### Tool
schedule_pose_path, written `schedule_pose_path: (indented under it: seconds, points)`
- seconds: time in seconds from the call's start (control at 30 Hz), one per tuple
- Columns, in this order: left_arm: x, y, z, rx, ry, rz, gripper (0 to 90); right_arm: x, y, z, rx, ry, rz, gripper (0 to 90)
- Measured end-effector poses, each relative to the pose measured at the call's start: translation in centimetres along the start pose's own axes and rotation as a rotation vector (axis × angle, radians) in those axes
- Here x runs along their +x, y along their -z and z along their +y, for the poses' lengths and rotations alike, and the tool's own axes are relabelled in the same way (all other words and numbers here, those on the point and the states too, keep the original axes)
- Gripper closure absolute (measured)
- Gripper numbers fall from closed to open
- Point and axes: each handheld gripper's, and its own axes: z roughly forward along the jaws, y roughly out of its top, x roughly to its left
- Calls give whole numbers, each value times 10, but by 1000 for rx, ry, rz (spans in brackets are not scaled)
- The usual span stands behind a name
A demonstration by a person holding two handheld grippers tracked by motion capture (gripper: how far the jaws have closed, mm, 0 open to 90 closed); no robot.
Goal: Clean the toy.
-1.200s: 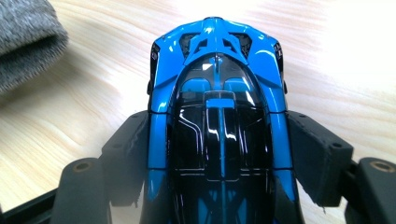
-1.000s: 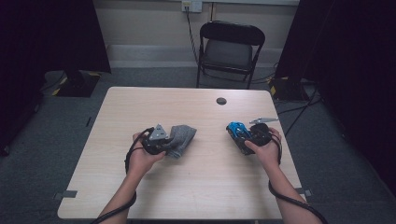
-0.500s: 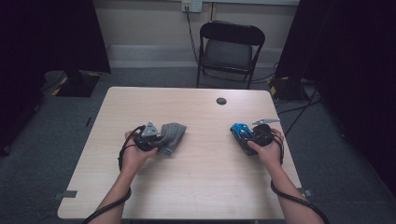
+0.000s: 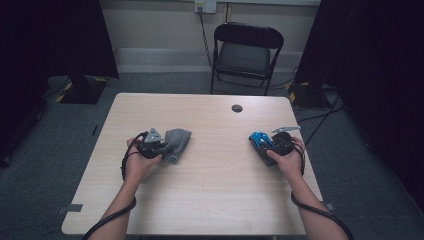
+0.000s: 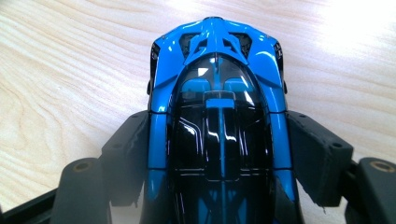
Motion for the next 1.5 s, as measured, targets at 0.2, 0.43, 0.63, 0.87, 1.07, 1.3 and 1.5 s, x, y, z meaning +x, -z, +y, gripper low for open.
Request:
schedule_pose_path:
  seconds: [0.2, 0.43, 0.63, 0.87, 1.07, 1.3, 1.5]
  points:
    - [9, 3, -7, -1, 21, 22, 729, 1, -3, 1, 10, 5, -11, 281]
    - [16, 5, -14, 8, 38, 40, 725, 0, -6, 0, 23, 4, -17, 281]
    - [18, 5, -16, 11, 37, 46, 721, -2, -7, -1, 30, -3, -18, 281]
    - [20, 3, -17, 22, 39, 41, 713, -2, -8, -1, 35, 3, -19, 280]
    - [21, 2, -19, 19, 46, 41, 693, -2, -9, -2, 36, 13, -20, 279]
    - [21, 2, -22, 10, 63, 32, 674, -1, -11, -2, 45, 29, -24, 277]
    - [21, 1, -22, 10, 80, 32, 646, -1, -11, -2, 43, 43, -27, 276]
